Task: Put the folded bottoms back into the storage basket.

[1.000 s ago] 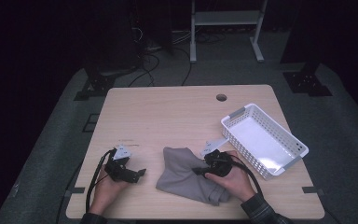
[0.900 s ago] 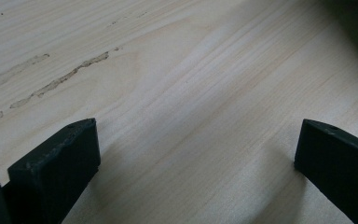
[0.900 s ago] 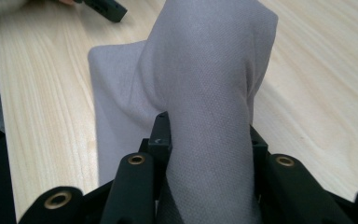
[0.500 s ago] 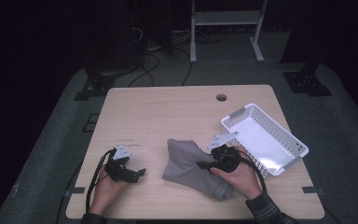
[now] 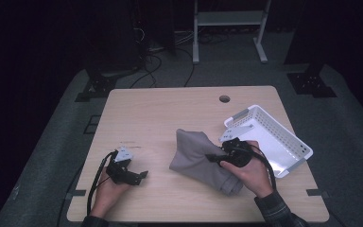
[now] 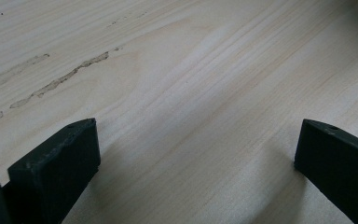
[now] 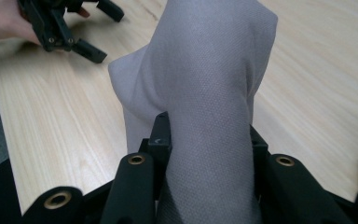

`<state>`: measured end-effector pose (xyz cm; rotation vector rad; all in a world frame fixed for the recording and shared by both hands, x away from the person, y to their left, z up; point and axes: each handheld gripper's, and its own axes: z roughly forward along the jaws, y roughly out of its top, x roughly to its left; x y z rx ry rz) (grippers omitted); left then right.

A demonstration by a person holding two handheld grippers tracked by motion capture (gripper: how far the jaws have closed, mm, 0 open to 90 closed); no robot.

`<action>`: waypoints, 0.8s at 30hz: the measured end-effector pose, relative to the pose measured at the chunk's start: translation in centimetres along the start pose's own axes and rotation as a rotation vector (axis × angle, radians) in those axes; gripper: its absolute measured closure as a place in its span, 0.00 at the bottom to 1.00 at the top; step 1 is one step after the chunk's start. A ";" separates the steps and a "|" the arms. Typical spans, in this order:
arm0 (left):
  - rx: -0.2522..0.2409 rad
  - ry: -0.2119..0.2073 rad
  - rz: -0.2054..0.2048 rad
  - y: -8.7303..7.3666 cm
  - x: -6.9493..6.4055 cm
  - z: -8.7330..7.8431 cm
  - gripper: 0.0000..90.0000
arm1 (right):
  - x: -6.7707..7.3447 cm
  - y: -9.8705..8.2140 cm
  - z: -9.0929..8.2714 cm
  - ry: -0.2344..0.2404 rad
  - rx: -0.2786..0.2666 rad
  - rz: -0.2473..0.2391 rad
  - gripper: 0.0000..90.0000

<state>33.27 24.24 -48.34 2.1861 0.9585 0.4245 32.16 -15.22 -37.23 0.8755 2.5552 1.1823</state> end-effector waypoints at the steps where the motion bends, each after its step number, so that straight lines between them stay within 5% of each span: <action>1: 0.000 0.000 0.000 0.0 0.0 0.0 0.00 | 0.0 0.0 0.0 0.000 0.000 0.000 0.72; 24: -0.002 0.001 0.000 0.0 0.0 0.0 0.00 | -2.6 1.4 -4.0 -0.083 -0.089 0.043 0.72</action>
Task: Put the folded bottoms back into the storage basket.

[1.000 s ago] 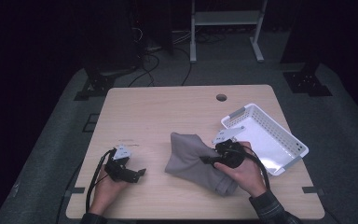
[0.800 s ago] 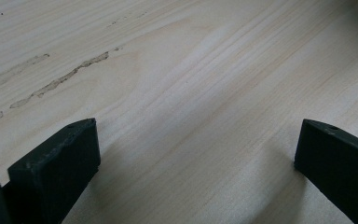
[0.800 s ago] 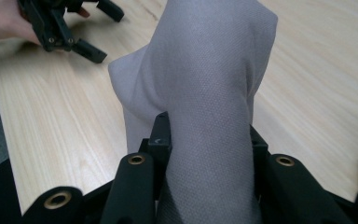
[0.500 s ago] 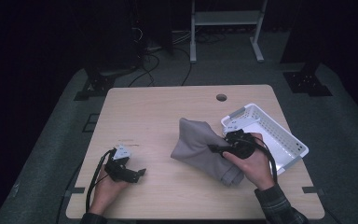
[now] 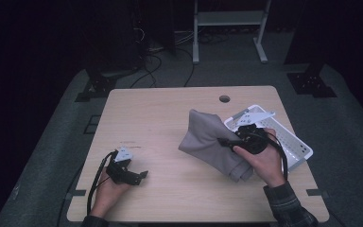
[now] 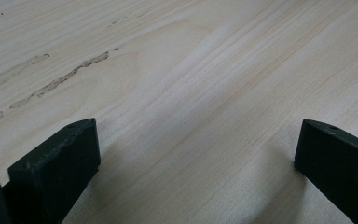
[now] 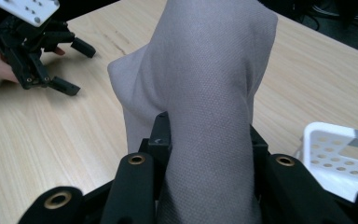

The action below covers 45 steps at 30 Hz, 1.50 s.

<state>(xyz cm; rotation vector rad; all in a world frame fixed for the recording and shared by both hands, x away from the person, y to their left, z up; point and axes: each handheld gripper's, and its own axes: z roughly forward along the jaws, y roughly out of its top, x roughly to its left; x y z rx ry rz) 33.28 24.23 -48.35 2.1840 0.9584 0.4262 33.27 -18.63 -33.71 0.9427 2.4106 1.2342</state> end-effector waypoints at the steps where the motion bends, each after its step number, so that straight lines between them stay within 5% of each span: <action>1: 0.000 0.000 0.000 0.0 0.0 0.0 0.00 | -0.1 0.0 -0.2 -0.001 -0.005 0.004 0.72; 45: 0.004 -0.002 0.000 0.0 0.0 0.0 0.00 | -8.2 -2.7 -5.6 -0.253 -0.051 0.174 0.72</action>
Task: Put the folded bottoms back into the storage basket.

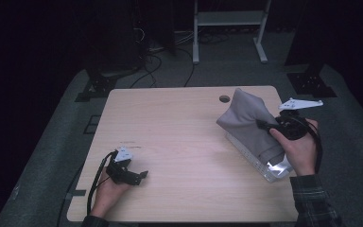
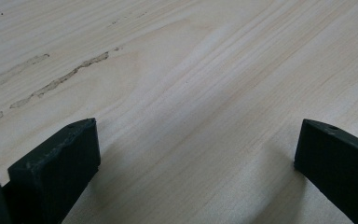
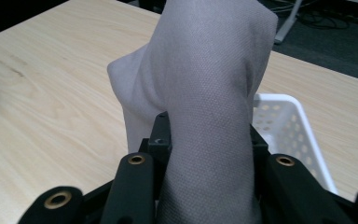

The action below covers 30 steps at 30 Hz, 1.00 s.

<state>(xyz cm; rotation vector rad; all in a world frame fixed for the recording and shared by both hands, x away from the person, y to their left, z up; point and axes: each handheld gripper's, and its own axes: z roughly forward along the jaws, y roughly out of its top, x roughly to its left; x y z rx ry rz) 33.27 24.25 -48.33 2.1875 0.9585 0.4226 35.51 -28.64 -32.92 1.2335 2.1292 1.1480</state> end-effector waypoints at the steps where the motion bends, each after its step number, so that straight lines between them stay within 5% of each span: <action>1: 0.000 0.000 0.000 0.0 0.0 0.0 0.00 | -0.5 -0.2 0.0 -0.018 -0.001 0.006 0.72; 11: -0.003 0.001 -0.003 0.0 0.0 0.0 0.00 | -2.3 -1.4 0.6 -0.065 0.017 0.047 0.72; 30: -0.002 0.001 0.000 0.0 0.0 0.0 0.00 | -2.9 -4.0 3.2 -0.081 0.113 0.079 0.72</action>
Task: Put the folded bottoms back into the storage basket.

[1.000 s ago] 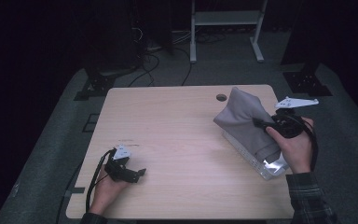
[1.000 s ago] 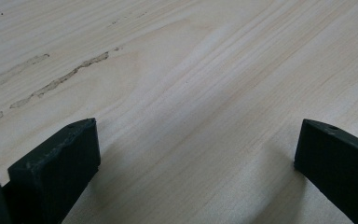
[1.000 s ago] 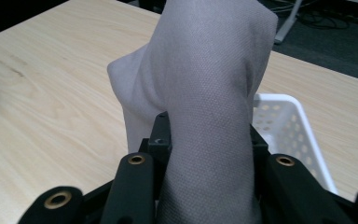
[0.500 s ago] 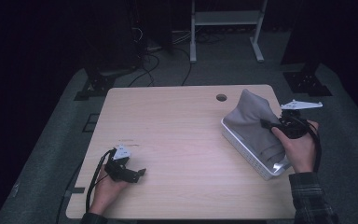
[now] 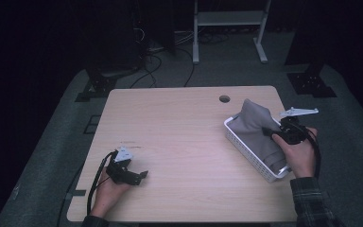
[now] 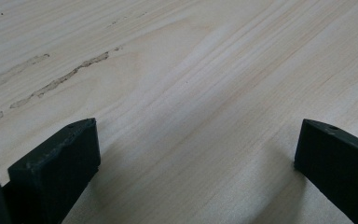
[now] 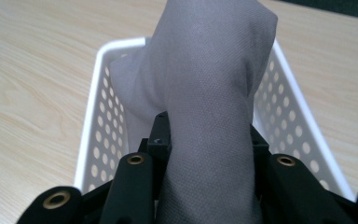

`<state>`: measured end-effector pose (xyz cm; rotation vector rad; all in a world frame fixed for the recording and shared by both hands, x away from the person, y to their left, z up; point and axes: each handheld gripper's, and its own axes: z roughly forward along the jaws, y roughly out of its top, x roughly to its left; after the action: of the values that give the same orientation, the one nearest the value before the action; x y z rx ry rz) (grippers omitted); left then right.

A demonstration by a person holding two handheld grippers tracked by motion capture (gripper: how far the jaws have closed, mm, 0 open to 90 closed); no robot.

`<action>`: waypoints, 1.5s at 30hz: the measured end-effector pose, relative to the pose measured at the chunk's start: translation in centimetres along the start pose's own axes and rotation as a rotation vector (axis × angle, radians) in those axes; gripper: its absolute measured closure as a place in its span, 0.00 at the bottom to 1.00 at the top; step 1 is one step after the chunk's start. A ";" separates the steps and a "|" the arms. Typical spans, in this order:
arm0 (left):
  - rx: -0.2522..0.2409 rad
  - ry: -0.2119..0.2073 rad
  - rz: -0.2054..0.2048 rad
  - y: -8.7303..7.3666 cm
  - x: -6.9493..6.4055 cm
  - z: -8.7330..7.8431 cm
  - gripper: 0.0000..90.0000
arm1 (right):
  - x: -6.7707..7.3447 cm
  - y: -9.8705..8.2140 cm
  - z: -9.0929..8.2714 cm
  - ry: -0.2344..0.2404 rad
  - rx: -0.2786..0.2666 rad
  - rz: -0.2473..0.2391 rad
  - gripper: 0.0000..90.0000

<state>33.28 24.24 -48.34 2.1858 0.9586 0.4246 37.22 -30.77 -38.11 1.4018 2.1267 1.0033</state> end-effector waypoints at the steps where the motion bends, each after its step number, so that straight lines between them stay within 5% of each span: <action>1: 0.000 0.000 0.000 0.0 0.0 0.0 0.00 | 0.0 -0.1 0.2 0.000 0.009 0.000 0.72; 24: -0.002 0.001 0.000 0.0 0.0 0.0 0.00 | -0.8 -1.2 3.3 -0.010 0.152 0.034 0.68; 35: -0.003 0.001 0.000 0.0 0.0 0.0 0.00 | -0.8 -1.3 4.3 -0.037 0.215 0.012 0.60; 45: 0.000 0.000 0.000 0.0 0.0 0.0 0.00 | -1.1 -0.8 3.4 -0.070 0.199 -0.001 0.52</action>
<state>33.28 24.24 -48.34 2.1861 0.9587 0.4244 39.43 -30.84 -41.01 1.5028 2.2246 0.7472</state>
